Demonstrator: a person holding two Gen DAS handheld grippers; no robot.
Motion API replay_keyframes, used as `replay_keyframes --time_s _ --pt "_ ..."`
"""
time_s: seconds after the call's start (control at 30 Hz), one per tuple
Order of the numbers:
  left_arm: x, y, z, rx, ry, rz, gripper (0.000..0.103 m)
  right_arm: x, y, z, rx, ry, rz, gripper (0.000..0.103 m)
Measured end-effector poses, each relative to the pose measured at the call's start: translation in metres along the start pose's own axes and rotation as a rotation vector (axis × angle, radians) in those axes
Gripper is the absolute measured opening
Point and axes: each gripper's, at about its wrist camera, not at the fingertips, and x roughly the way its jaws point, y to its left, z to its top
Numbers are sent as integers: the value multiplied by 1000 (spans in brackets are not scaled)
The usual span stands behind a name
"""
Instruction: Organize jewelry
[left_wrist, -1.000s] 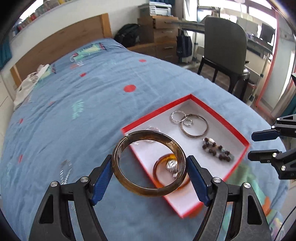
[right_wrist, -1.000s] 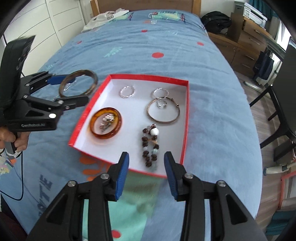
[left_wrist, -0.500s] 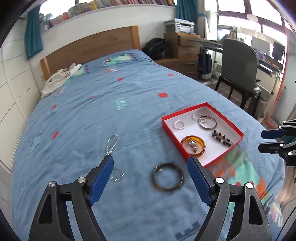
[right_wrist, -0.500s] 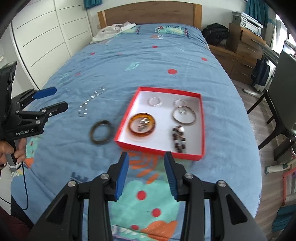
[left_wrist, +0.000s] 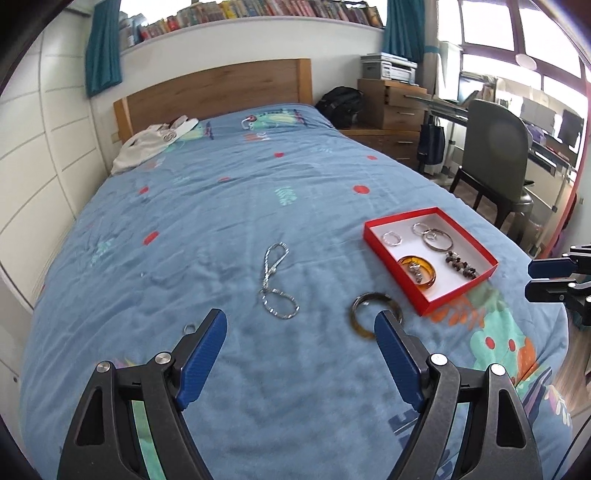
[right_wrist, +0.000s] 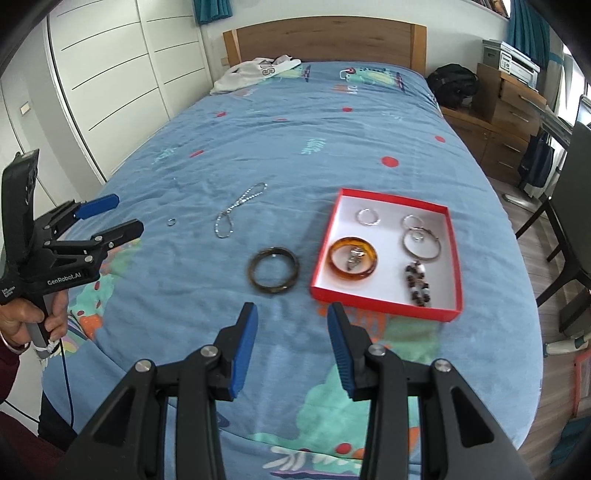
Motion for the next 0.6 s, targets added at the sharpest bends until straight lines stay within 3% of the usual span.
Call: replay_keyframes --time_s 0.33,0.6 --pt "18 15 -24 -30 63 16 81 22 10 -2 23 -4 58 38" --pt "45 2 -22 -18 106 3 81 47 3 -4 41 12 98 38"
